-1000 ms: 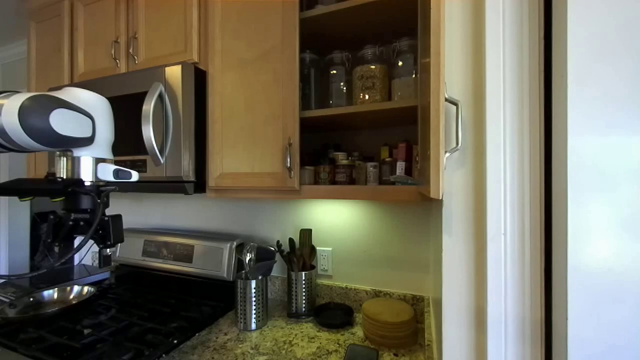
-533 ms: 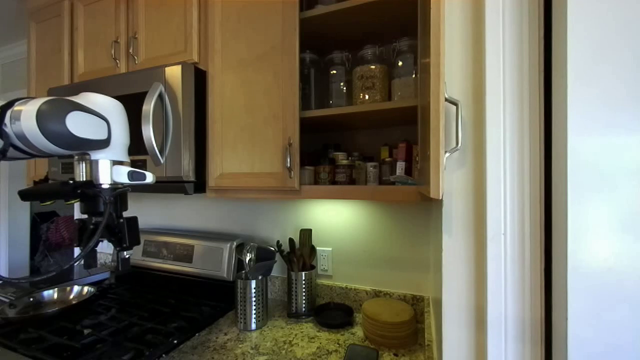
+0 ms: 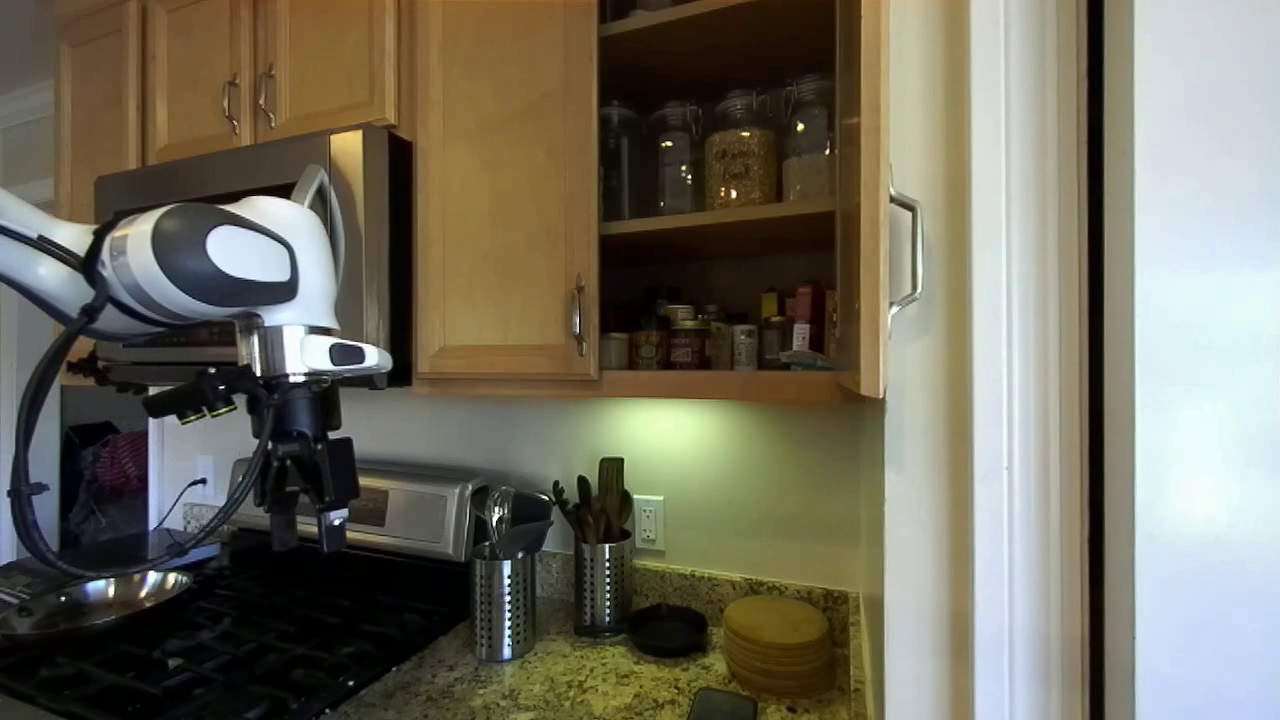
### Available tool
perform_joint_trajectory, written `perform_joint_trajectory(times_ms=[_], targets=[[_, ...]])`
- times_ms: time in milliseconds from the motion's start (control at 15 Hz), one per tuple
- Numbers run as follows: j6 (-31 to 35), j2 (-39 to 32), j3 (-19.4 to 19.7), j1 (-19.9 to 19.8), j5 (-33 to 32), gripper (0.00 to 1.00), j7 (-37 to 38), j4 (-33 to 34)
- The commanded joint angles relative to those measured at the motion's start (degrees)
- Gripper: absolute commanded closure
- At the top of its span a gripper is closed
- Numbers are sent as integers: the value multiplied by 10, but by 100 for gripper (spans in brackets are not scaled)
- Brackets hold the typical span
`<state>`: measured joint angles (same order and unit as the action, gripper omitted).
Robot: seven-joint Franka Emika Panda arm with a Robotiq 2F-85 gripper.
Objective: Close the second cupboard drawer to the right of the microwave
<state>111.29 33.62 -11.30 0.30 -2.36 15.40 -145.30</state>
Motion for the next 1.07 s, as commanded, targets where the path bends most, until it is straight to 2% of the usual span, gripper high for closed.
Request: perform_joint_trajectory(times_ms=[0,67,533,1000], targets=[[8,-29,25,-22,-26,0,13,13],[1,-11,23,-6,-16,0,4,3],[1,-15,25,-4,-17,0,2,4],[8,-16,53,-24,-57,0,-22,14]])
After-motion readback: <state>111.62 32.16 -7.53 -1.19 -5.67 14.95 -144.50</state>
